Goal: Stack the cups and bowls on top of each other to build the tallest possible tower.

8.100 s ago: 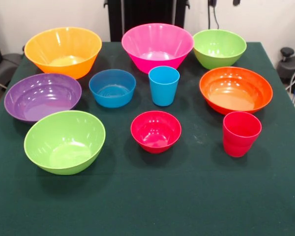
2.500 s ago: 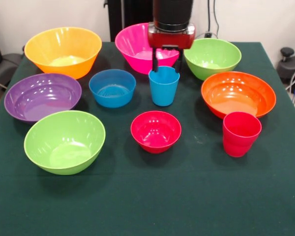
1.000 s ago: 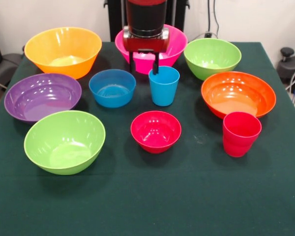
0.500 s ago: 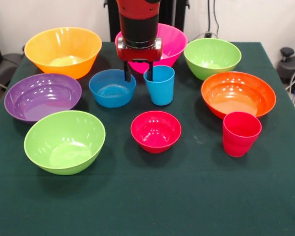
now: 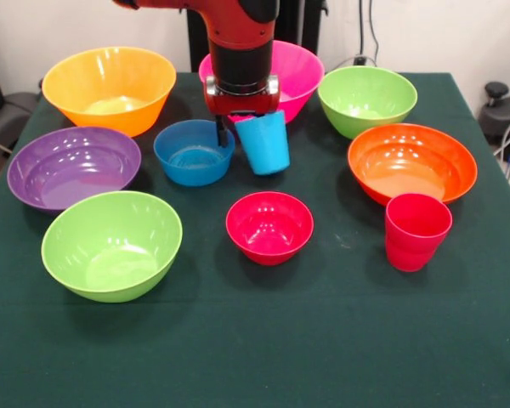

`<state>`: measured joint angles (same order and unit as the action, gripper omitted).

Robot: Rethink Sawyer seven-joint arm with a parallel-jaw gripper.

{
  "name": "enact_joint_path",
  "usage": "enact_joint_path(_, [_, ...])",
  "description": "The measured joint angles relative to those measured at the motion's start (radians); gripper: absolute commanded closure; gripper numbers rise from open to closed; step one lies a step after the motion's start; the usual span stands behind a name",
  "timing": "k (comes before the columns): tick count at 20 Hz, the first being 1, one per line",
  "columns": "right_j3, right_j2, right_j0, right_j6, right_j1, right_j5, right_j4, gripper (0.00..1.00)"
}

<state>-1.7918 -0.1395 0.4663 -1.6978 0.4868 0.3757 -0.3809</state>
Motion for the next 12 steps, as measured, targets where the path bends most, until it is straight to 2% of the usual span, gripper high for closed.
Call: enact_joint_path(12, [0.0,-0.01,0.005,0.0,0.0,-0.008,0.0,0.0])
